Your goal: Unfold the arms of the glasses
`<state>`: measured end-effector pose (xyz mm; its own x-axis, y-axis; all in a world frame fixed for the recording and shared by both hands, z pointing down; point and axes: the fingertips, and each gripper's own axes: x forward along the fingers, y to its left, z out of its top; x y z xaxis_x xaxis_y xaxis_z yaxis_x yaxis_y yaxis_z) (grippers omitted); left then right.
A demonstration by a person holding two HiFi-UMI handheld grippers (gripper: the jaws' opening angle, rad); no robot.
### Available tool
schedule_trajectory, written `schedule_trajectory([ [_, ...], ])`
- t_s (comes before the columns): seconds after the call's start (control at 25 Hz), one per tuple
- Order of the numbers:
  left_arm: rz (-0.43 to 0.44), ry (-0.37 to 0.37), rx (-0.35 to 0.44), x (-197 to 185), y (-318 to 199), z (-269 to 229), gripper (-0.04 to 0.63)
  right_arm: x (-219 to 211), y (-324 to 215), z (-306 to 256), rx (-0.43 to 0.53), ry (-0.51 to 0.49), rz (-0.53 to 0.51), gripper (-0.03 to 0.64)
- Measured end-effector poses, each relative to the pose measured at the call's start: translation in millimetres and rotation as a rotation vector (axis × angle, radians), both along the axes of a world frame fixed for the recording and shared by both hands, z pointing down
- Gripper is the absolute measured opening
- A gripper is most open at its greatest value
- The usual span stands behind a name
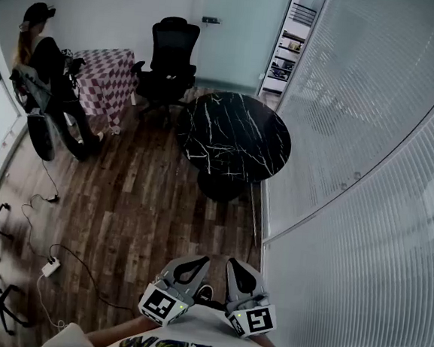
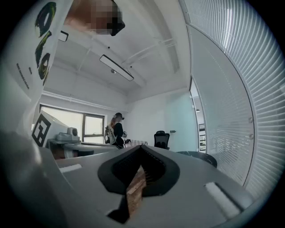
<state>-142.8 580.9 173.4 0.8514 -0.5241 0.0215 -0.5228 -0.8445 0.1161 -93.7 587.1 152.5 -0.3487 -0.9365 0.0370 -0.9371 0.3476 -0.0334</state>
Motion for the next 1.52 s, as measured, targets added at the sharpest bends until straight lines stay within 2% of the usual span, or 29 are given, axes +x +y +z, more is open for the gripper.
schedule_trajectory([
  [0.4,0.008,0.006,0.031,24.3,-8.7,-0.7,0.005,8.3,-7.8,5.5,0.023,-0.052,-0.031,0.002],
  [0.52,-0.003,0.012,0.014,26.1,-9.9,1.6,0.005,18.7,-7.7,11.3,0.009,-0.033,-0.008,0.002],
  [0.68,-0.003,0.014,0.028,32.0,-12.7,-2.7,0.005,29.2,-10.0,9.9,0.018,-0.018,0.009,0.002],
  [0.84,-0.023,-0.035,-0.028,35.5,-14.2,7.5,0.005,43.6,-9.9,10.5,0.015,-0.028,0.031,0.002],
  [1.16,-0.047,0.009,0.003,68.9,-19.2,5.7,0.005,79.6,-15.0,15.1,0.000,-0.051,0.039,0.002],
  [1.36,-0.056,0.000,-0.049,91.0,-22.6,18.8,0.005,91.8,-17.4,25.0,-0.013,-0.061,0.017,0.002],
  [1.52,-0.049,-0.001,-0.044,104.3,-27.3,21.0,0.005,99.2,-21.6,27.4,-0.010,-0.069,-0.006,0.002],
])
